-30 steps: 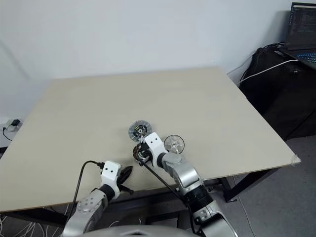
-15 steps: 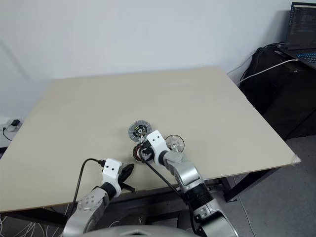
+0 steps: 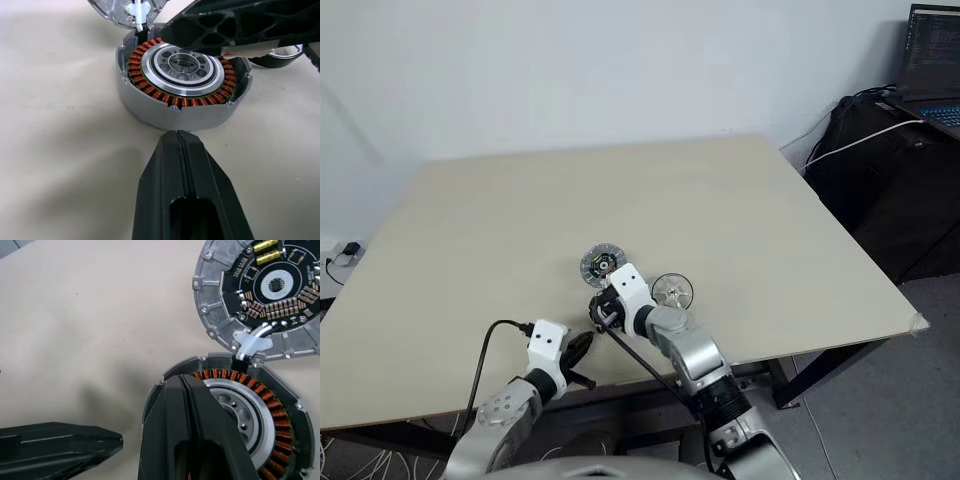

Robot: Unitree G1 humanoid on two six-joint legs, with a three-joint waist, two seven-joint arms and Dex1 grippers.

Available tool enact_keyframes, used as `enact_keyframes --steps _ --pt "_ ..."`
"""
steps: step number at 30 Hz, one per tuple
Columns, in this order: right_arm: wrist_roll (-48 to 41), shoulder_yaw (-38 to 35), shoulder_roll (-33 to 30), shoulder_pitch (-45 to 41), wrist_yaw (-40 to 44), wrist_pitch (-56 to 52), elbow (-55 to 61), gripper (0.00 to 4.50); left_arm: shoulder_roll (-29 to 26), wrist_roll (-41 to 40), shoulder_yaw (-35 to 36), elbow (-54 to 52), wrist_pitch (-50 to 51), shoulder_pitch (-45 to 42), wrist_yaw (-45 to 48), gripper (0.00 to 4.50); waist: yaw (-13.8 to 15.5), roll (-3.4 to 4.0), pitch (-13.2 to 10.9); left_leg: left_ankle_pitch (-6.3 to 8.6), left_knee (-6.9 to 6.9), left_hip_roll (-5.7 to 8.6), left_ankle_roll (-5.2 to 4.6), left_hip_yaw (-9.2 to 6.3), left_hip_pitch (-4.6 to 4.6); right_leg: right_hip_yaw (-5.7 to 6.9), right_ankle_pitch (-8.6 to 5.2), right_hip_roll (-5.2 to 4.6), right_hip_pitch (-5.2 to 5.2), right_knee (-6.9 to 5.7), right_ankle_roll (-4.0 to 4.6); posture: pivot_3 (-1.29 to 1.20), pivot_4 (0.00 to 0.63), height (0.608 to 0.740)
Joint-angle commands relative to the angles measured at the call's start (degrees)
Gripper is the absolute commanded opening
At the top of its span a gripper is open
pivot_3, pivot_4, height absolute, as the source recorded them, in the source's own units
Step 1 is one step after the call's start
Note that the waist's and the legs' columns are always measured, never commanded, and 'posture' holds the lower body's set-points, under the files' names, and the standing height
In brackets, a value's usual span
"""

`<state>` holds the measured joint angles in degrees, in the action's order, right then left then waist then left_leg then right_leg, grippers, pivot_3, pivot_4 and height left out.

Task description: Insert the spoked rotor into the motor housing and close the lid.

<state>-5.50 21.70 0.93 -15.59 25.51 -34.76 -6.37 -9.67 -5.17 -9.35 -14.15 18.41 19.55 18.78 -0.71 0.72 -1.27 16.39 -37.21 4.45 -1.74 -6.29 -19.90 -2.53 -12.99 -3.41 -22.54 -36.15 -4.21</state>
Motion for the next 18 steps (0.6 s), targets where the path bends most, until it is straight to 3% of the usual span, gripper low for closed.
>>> enact_keyframes --steps 1,10,18 --pt "0.5 -0.3 1.1 -2.0 -0.8 1.9 -1.2 0.04 -0.4 -0.6 0.1 -3.4 -0.1 0.2 0.1 0.00 0.0 0.00 0.0 0.00 0.00 0.00 0.00 0.00 0.00 0.00 0.00 0.00 0.00 0.00 0.00 0.00 0.000 0.740" --pt "1.3 -0.1 0.3 -1.4 -0.7 2.3 -4.2 0.04 -1.2 -1.1 0.0 -3.7 -0.2 2.1 0.5 0.00 0.0 0.03 0.0 0.00 0.03 0.00 0.01 0.00 0.00 0.00 -0.01 0.00 -0.02 0.00 0.02 0.00 0.000 0.740" --pt "0.6 0.9 -3.1 3.5 1.4 -0.6 0.9 0.04 -1.4 -1.3 -0.1 -4.1 0.2 2.3 0.3 0.00 0.1 0.07 0.0 0.00 0.03 0.00 0.01 0.00 0.03 0.00 -0.03 -0.01 0.03 0.00 -0.01 0.00 0.000 0.740"
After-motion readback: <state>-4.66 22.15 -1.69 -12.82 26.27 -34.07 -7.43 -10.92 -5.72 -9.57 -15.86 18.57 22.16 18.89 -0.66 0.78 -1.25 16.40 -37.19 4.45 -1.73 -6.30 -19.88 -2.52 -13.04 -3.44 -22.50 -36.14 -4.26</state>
